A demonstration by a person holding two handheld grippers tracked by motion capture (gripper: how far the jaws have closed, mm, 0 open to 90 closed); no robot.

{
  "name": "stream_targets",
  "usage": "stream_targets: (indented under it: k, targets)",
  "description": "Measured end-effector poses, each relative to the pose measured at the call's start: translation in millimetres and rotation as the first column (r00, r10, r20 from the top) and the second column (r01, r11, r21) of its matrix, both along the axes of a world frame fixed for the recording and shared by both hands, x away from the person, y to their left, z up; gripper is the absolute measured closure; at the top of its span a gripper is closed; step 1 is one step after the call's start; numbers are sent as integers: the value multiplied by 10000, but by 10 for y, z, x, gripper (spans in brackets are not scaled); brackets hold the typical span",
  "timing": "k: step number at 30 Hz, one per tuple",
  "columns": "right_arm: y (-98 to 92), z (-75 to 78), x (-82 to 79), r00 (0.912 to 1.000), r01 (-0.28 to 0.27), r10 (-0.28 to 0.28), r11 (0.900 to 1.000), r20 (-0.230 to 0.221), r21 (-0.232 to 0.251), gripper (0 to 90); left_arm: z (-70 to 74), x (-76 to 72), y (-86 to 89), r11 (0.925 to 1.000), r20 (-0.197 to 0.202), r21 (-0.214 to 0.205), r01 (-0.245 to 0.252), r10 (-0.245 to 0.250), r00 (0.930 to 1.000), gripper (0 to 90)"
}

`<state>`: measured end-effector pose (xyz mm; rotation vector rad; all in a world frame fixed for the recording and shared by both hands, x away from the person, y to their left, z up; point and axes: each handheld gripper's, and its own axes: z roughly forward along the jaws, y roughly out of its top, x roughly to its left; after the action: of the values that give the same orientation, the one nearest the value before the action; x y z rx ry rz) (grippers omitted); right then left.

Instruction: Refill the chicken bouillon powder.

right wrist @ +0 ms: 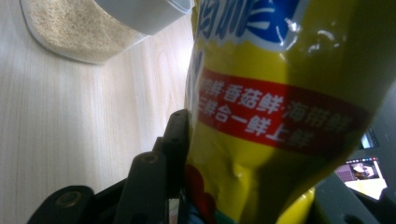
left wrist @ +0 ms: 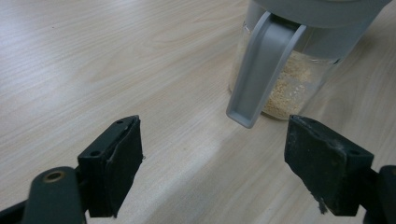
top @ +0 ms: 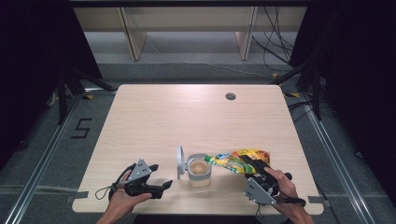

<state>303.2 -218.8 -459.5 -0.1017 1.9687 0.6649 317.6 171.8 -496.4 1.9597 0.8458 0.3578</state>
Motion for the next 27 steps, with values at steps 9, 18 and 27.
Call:
stream_targets:
  k: [9,18,27]
  targets:
    - [-45,0,63,9996,-190,196,9994,-210,295,649,2,3,3,10000,45,38,30,-31,10000,190]
    - [-210,38,272,9950,193,18,9773,-994,2111,660,-1,15,0,9996,163,236,164,-168,9997,190]
    - [-285,-77,639,9750,908,-112,9317,-2221,3517,672,8,15,11,9996,229,211,161,-166,9996,190]
